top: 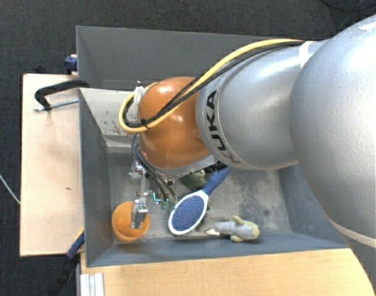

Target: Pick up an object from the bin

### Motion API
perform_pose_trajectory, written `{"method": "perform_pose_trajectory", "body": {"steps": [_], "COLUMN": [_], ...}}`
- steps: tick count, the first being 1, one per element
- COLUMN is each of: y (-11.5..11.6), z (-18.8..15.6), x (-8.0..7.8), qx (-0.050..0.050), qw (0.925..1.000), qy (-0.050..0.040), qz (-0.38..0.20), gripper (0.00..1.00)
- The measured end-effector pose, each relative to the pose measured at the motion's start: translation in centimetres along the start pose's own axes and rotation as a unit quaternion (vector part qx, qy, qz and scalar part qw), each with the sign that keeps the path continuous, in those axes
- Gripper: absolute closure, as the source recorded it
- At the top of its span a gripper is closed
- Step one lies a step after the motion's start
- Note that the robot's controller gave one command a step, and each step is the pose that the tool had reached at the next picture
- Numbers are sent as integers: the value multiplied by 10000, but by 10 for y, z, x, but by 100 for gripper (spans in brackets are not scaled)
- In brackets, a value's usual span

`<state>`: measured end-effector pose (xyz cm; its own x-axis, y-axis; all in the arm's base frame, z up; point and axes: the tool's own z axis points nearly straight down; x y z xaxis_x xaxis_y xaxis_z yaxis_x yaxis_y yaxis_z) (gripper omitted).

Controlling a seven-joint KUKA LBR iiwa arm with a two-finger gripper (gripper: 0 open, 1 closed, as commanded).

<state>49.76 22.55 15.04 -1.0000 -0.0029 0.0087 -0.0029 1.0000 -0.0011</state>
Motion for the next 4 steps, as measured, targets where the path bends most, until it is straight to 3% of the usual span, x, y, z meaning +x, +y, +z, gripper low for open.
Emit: {"method": "perform_pose_trajectory", "body": {"steps": [1, 2, 3, 4], "y": [-1, -1, -31, -30], "z": [-4, -4, -60, -58], "x": [-2, -3, 3, 4], "qx": [-11, -11, -31, -26], "qw": [10000, 10000, 9919, 9920], "qy": [-39, -39, -82, -66], "qz": [15, 16, 1264, 1260], "gripper": [100, 100, 100, 0]}}
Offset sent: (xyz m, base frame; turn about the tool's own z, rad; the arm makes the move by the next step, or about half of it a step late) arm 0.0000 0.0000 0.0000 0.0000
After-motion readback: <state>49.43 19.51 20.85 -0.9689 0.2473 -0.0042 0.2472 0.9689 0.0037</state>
